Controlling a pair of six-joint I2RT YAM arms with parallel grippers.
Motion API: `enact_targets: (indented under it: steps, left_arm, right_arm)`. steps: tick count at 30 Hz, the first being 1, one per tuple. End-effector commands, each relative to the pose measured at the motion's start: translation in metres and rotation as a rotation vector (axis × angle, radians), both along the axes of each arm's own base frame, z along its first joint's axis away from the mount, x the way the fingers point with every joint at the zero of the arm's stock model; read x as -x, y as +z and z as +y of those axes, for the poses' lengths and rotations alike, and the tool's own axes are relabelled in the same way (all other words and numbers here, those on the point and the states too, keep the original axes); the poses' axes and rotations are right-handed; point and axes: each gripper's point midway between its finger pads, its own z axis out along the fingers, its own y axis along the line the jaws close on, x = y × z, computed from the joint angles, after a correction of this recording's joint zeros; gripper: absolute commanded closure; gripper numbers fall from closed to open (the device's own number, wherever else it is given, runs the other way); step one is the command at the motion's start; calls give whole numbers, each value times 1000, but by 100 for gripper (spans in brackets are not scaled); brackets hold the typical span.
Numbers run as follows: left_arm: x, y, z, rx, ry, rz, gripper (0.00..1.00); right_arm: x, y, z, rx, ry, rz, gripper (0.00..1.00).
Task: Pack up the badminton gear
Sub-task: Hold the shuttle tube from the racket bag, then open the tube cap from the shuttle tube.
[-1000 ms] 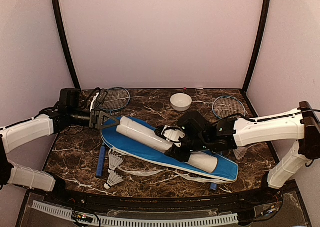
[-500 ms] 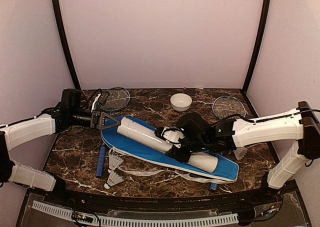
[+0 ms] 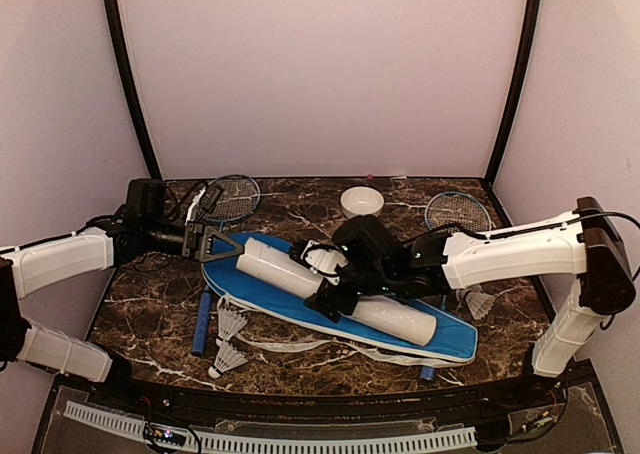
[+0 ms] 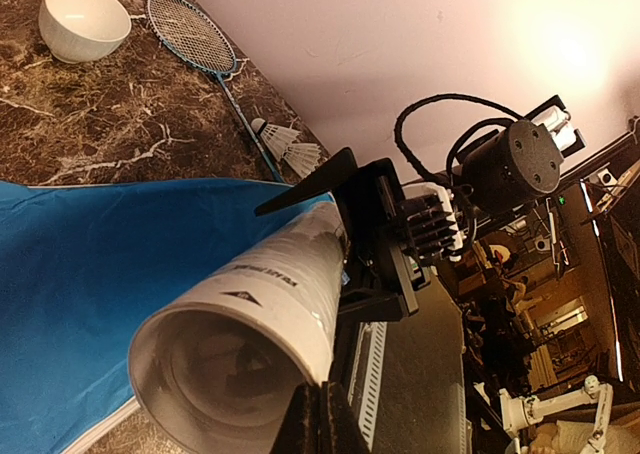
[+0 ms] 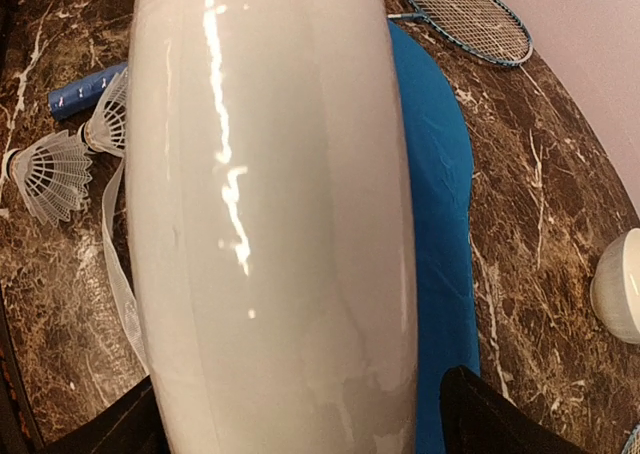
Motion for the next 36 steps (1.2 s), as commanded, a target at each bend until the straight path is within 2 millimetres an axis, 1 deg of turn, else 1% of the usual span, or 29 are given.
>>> enact_targets:
  steps: [1,6,9,14,20,23,26,29,31,32,36]
  left_arm:
    - [5,2,-2,12,-25,-11,100]
    - [4,1,-2,3,-19,-13,100]
    - [3,-1,-1,-4,-13,-10,100]
    - [1,-5,-1,-31,-8,-2,100]
    - [-1,-8,1,-54,7,-4,100]
    - [-5,-10,3,-82,30,-16,100]
    - [-12,-12,8,-131,84,-47,100]
    - [-11,-9,8,-122,85,-55,100]
    - [-11,-9,8,-115,80,-55,100]
    - [-10,-9,8,-111,76,-53,100]
    - [-8,-6,7,-91,55,-42,100]
  right_arm:
    - [-5,21,35,-83,39,-26,10]
    - [-10,18,51,-64,61,-56,14]
    - [-11,16,52,-47,69,-86,18]
    - [-13,10,44,-4,62,-124,26]
    - [-9,2,39,29,62,-148,38]
    - [-8,0,36,38,59,-151,41]
    - [-6,0,32,40,54,-153,43]
    - [-6,1,27,43,45,-155,44]
    - [-7,5,26,34,37,-160,44]
    - [-5,-5,20,54,35,-152,45]
    - [-3,-6,14,47,23,-144,45]
